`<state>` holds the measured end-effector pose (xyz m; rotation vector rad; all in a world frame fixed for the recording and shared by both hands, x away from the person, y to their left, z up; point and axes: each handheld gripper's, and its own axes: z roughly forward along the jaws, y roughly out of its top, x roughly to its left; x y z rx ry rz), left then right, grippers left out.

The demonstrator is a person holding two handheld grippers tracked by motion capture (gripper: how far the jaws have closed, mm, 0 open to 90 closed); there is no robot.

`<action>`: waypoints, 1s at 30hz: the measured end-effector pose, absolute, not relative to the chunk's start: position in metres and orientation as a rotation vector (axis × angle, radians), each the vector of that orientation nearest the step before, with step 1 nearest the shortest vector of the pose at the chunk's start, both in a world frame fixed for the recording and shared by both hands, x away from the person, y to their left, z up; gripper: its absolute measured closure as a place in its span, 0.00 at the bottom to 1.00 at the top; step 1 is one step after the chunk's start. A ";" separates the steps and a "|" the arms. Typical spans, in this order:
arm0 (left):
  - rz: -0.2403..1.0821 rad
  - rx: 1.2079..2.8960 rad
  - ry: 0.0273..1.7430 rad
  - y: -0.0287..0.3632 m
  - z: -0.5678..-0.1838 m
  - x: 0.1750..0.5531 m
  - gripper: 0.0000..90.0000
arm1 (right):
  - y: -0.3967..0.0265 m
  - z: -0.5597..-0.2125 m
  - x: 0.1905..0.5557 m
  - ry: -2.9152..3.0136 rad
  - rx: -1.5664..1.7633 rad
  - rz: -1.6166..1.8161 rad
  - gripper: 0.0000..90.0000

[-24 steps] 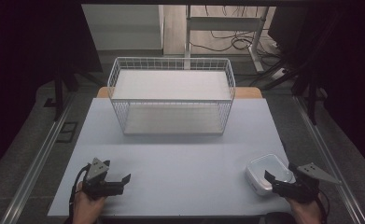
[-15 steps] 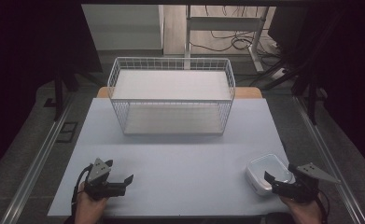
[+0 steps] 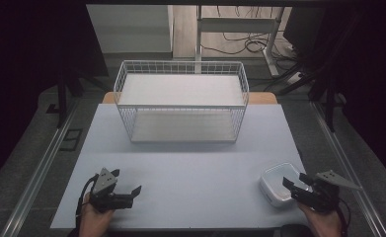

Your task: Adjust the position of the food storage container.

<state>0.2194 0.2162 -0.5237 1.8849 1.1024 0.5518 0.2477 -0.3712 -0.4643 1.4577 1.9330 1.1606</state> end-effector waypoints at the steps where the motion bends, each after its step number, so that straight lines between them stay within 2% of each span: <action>1: 0.552 1.885 1.102 0.216 -0.524 0.219 0.04 | -0.371 -0.464 0.248 1.933 1.458 1.161 0.38; 3: 0.549 1.886 1.104 0.217 -0.524 0.219 0.04 | -0.374 -0.462 0.249 1.928 1.453 1.142 0.47; 4: 0.546 1.886 1.104 0.217 -0.524 0.219 0.04 | -0.379 -0.459 0.251 1.935 1.435 1.132 0.56; 5: 0.546 1.886 1.104 0.217 -0.524 0.219 0.05 | -0.379 -0.459 0.251 1.935 1.435 1.132 0.56; 6: 0.545 1.886 1.102 0.217 -0.524 0.219 0.05 | -0.385 -0.457 0.254 1.930 1.435 1.108 0.67; 7: 0.546 1.888 1.101 0.216 -0.524 0.219 0.05 | -0.385 -0.457 0.254 1.930 1.435 1.108 0.67; 12: 0.540 1.882 1.096 0.217 -0.525 0.219 0.05 | -0.403 -0.456 0.259 1.878 1.470 1.001 0.94; 20: 0.530 1.883 1.093 0.217 -0.525 0.220 0.06 | -0.412 -0.469 0.269 1.917 1.551 0.909 0.99; 30: 0.509 1.875 1.102 0.218 -0.525 0.220 0.06 | -0.408 -0.470 0.267 1.991 1.531 0.943 0.99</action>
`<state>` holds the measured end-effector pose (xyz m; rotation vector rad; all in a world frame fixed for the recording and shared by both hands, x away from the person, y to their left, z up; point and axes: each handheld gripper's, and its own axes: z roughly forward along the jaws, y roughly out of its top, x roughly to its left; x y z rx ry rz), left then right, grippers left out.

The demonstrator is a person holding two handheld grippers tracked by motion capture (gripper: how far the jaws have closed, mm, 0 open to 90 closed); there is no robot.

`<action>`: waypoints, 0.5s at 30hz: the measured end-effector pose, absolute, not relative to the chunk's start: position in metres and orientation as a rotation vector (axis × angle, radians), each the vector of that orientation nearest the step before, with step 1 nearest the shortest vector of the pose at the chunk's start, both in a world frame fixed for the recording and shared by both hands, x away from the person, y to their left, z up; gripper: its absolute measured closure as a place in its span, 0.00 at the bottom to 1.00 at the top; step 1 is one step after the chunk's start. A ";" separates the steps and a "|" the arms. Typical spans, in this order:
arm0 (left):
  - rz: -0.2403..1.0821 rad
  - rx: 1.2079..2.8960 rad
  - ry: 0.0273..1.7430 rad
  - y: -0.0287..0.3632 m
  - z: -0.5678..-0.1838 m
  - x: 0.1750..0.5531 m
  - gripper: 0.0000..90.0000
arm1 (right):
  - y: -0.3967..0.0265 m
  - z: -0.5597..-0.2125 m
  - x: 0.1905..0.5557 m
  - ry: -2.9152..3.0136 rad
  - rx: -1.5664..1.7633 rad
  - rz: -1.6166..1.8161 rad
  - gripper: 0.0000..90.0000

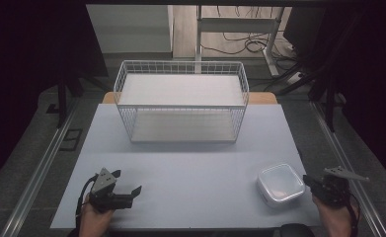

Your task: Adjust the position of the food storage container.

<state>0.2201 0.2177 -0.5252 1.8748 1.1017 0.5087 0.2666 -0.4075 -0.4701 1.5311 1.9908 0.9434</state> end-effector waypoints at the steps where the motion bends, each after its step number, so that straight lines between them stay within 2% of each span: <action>1: 0.509 1.875 1.102 0.218 -0.525 0.220 0.06 | -0.408 -0.470 0.267 1.991 1.531 0.943 0.99; 15: 0.501 1.862 1.091 0.218 -0.524 0.219 0.07 | -0.379 -0.472 0.260 2.130 1.472 1.009 0.99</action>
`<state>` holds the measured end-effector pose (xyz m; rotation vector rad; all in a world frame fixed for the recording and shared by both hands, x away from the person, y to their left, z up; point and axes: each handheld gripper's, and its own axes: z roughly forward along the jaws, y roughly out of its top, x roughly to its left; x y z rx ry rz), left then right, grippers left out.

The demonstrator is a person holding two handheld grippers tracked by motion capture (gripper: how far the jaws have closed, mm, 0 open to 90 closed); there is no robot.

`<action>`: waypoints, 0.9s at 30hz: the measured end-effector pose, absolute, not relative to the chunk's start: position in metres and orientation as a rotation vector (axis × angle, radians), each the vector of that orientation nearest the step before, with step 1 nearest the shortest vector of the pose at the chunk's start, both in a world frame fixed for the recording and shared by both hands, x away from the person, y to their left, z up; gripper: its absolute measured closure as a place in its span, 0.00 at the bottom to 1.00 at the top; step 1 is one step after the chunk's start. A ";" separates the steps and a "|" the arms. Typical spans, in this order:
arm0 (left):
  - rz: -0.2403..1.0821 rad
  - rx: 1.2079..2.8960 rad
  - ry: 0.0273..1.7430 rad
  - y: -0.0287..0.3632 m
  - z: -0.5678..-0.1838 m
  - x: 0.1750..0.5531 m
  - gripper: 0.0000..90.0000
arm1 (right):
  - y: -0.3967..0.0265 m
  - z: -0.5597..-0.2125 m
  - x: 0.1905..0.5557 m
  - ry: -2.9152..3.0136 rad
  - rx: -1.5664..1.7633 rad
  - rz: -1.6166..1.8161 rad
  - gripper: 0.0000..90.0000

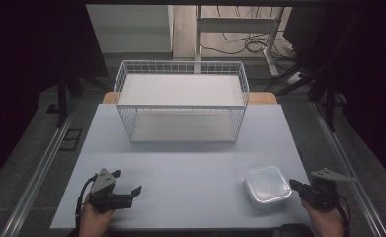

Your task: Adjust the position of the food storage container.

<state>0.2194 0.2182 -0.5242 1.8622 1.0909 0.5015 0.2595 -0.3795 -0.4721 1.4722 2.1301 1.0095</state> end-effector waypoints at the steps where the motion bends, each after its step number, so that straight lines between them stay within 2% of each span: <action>1: 0.502 1.865 1.092 0.218 -0.524 0.219 0.07 | -0.377 -0.472 0.260 2.143 1.468 1.013 0.99; 12: 0.489 1.859 1.093 0.219 -0.525 0.220 0.08 | -0.346 -0.478 0.260 2.263 1.412 1.037 0.99; 27: 0.473 1.859 1.095 0.219 -0.524 0.220 0.09 | -0.284 -0.489 0.271 2.438 1.312 1.094 0.99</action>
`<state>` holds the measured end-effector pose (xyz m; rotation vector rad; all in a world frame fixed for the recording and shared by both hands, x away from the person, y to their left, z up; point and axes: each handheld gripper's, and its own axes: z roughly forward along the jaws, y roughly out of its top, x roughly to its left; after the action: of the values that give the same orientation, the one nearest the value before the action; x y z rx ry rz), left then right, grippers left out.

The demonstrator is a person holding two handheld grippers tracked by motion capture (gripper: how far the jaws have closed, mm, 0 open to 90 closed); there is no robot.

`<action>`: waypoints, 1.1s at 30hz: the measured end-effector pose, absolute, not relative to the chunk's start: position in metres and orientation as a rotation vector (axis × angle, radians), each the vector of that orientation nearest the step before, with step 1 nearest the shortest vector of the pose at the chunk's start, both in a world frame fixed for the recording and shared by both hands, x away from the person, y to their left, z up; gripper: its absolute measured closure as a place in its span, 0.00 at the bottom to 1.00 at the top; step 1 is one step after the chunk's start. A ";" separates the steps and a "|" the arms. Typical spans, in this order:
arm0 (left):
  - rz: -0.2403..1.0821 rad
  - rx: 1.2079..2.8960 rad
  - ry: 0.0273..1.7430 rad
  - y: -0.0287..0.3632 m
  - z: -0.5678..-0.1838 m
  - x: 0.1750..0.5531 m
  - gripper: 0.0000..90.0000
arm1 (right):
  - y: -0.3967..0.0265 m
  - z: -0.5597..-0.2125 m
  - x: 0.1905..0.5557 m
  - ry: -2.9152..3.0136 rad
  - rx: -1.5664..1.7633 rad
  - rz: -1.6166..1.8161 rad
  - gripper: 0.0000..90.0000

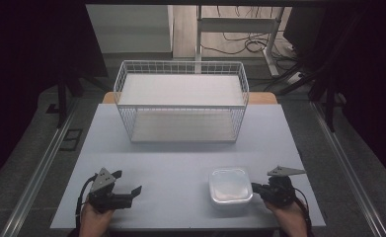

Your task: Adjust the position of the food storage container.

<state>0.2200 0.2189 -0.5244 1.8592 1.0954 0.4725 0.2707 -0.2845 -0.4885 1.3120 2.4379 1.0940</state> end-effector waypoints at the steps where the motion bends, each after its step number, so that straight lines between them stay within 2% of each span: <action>1: 0.470 1.861 1.096 0.219 -0.524 0.220 0.09 | -0.284 -0.489 0.271 2.438 1.312 1.094 0.99; 26: 0.438 1.914 1.068 0.209 -0.524 0.220 0.08 | -0.178 -0.497 0.281 2.666 1.100 1.215 0.99; 33: 0.425 1.912 1.069 0.209 -0.524 0.220 0.08 | -0.183 -0.493 0.279 2.611 1.067 1.209 0.96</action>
<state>0.2198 0.2088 -0.5240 1.9122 1.0690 0.4251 0.2795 -0.1829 -0.4926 1.0668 2.6112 1.2090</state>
